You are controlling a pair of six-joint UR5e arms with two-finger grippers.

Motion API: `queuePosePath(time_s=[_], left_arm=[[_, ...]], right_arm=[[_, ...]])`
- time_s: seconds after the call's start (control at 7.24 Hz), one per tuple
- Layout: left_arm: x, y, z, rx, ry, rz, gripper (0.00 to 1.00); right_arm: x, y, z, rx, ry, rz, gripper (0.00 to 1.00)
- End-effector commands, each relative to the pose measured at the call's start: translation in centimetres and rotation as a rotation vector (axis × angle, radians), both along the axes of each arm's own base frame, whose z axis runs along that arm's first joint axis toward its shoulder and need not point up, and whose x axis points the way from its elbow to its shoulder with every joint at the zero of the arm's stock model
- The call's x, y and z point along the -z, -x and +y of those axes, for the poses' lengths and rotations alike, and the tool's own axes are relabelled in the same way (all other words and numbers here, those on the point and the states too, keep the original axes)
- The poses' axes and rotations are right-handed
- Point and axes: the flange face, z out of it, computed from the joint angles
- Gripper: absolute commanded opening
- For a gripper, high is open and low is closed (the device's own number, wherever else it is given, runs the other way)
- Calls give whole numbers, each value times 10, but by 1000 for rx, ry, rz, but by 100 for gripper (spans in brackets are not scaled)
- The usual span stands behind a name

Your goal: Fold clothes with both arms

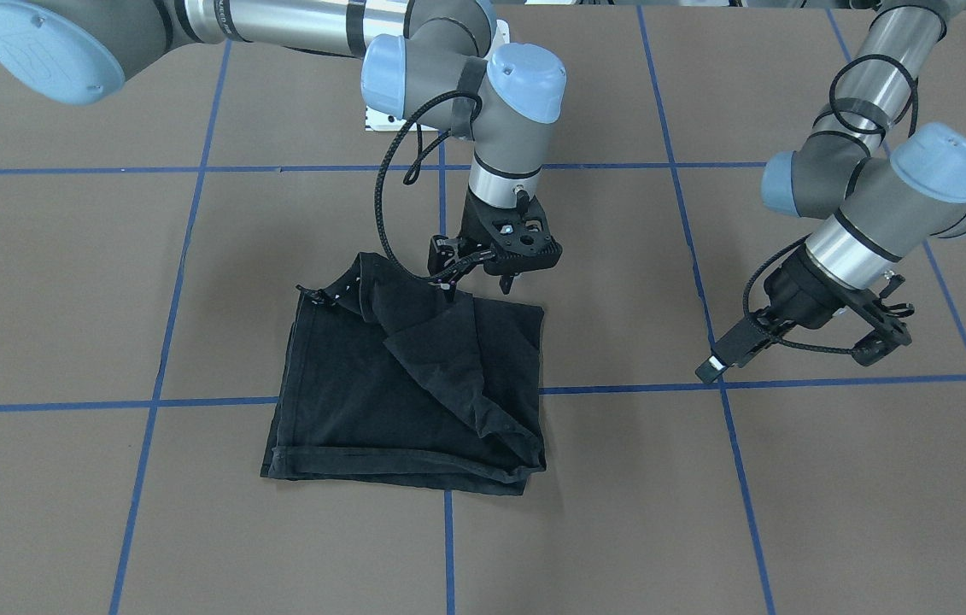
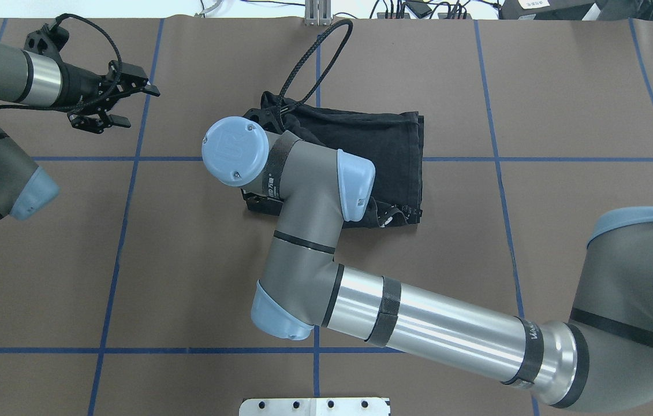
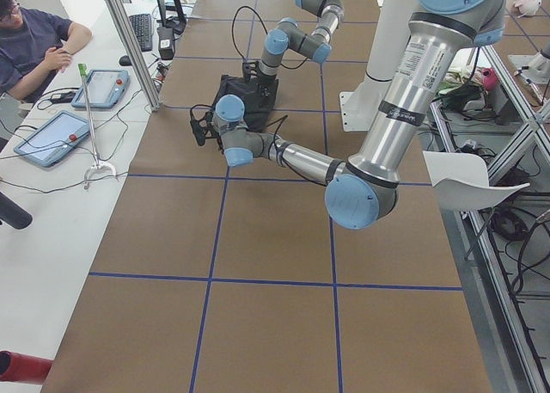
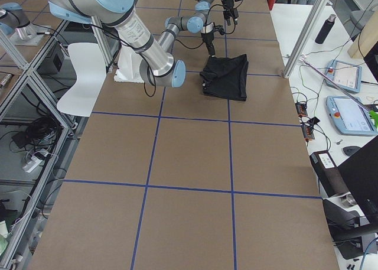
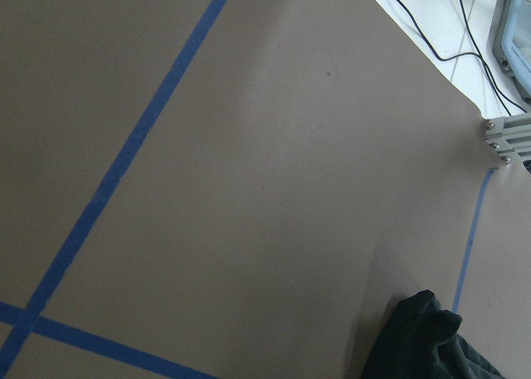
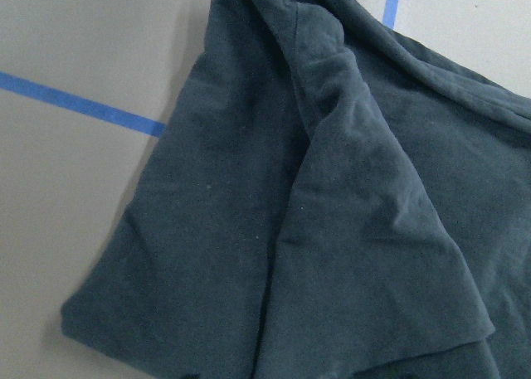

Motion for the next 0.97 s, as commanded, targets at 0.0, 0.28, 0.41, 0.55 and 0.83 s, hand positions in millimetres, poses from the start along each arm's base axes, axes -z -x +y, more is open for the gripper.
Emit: queuePosePath(time_s=[0.0, 0.28, 0.41, 0.55, 0.83], left_arm=[[0, -1, 0, -1, 0, 0, 100], [-3, -2, 1, -2, 4, -3, 100], [-3, -2, 1, -2, 5, -4, 100], [-3, -2, 1, -2, 5, -4, 100], [-4, -3, 0, 1, 5, -6, 100]], right_arm=[[-14, 8, 5, 34, -20, 50, 80], [-29, 24, 11, 34, -31, 94, 71], [-30, 29, 16, 43, -30, 97, 71], [-31, 34, 17, 45, -27, 102, 70], [-31, 38, 20, 42, -21, 102, 60]])
